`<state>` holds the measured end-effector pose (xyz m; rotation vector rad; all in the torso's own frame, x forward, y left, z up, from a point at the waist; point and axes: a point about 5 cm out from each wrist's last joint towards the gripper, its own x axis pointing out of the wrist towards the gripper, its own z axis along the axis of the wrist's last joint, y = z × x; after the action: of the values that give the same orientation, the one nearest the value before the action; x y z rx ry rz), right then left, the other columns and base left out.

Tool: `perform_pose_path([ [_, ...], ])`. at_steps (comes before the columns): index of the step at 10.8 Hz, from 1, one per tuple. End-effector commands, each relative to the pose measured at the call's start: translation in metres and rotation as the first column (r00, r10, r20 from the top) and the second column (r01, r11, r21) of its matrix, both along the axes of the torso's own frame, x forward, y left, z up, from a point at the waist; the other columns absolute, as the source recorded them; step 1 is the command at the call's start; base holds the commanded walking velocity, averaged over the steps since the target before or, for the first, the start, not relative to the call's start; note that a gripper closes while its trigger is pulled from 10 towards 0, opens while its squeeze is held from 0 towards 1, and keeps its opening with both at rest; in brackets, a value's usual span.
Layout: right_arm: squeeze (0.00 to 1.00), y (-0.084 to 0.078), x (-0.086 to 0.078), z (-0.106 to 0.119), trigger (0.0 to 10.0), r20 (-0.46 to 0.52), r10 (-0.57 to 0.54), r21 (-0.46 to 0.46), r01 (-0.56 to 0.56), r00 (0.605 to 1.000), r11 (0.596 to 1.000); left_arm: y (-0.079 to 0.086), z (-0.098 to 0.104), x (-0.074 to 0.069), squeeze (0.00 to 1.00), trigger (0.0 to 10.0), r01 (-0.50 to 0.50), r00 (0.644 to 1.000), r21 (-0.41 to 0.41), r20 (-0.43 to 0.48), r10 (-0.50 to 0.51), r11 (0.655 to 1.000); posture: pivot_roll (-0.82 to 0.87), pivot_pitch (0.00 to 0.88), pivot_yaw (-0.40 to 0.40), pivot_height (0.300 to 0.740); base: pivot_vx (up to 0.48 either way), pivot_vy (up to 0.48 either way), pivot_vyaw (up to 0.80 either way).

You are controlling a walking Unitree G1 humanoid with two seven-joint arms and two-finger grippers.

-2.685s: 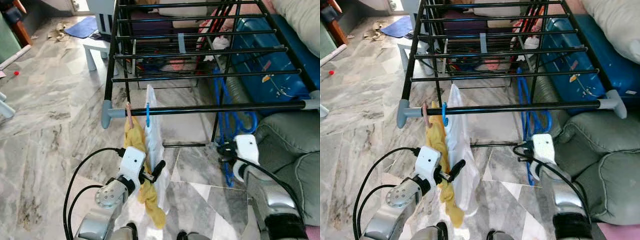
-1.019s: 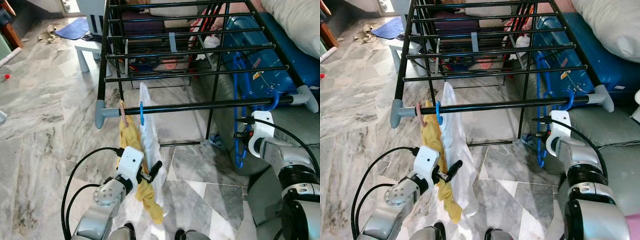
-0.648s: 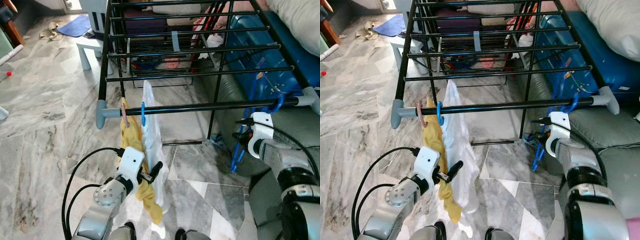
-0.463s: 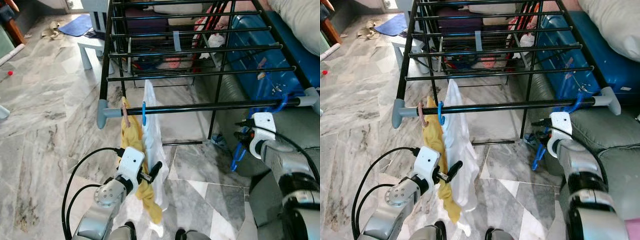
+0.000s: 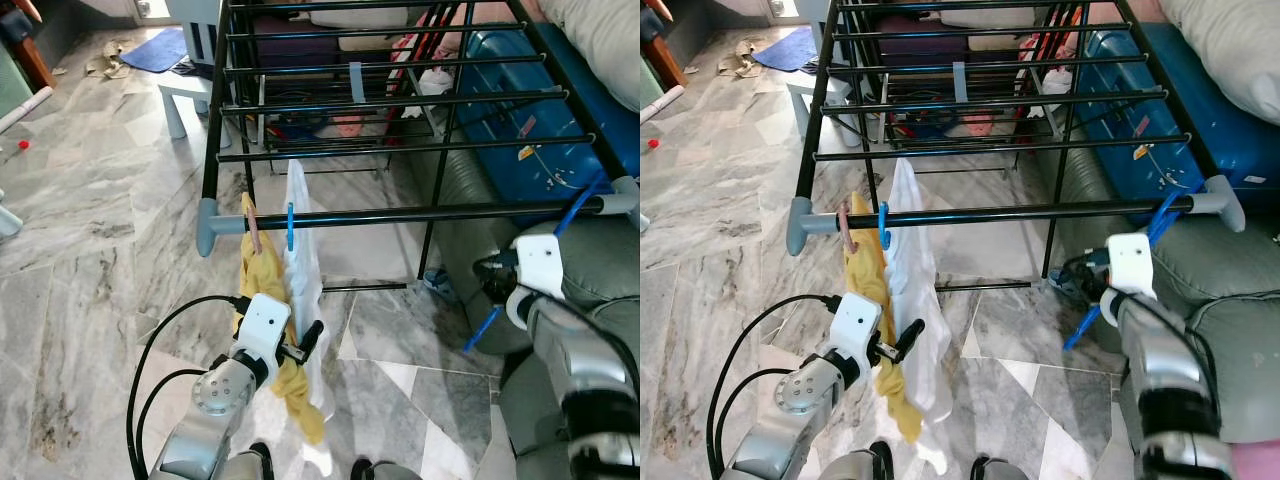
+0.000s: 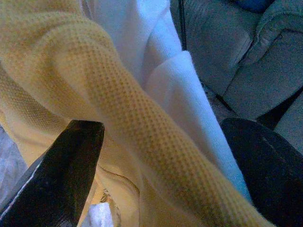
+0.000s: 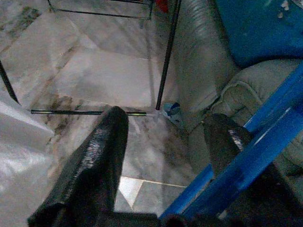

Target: Hang hanger

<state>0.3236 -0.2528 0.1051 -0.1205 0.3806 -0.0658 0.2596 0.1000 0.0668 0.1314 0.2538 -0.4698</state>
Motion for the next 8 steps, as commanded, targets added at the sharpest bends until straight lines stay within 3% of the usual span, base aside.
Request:
perform_pose_path([
  [1, 1.00, 0.000, -0.005, 0.003, 10.0, 0.028, -0.021, -0.006, 0.021, 0.999, 1.000, 0.002, -0.003, 0.000, 0.00, 10.0, -0.017, 1.000, 0.019, 0.000, 0.017, 1.000, -0.05, 0.167, -0.012, 0.740, 0.000, 0.000, 0.00],
  [2, 1.00, 0.002, -0.008, 0.002, 10.0, 0.038, -0.035, -0.006, 0.035, 0.999, 0.999, 0.002, -0.003, 0.000, 0.00, 10.0, -0.019, 1.000, 0.020, 0.000, 0.019, 1.000, -0.05, 0.167, -0.011, 0.740, 0.000, 0.000, 0.00],
  [6, 1.00, 0.033, -0.036, -0.007, 10.0, 0.057, -0.005, 0.006, 0.004, 0.998, 1.000, 0.002, -0.004, 0.000, 0.00, 10.0, -0.016, 1.000, 0.041, 0.010, 0.016, 0.999, -0.05, 0.170, -0.013, 0.740, 0.000, 0.000, 0.00],
  [8, 1.00, 0.041, -0.041, -0.008, 10.0, 0.058, -0.004, 0.007, 0.003, 0.998, 1.000, 0.001, -0.005, 0.000, 0.00, 10.0, -0.012, 1.000, 0.042, 0.009, 0.012, 0.999, -0.05, 0.170, -0.013, 0.740, 0.000, 0.000, 0.00],
])
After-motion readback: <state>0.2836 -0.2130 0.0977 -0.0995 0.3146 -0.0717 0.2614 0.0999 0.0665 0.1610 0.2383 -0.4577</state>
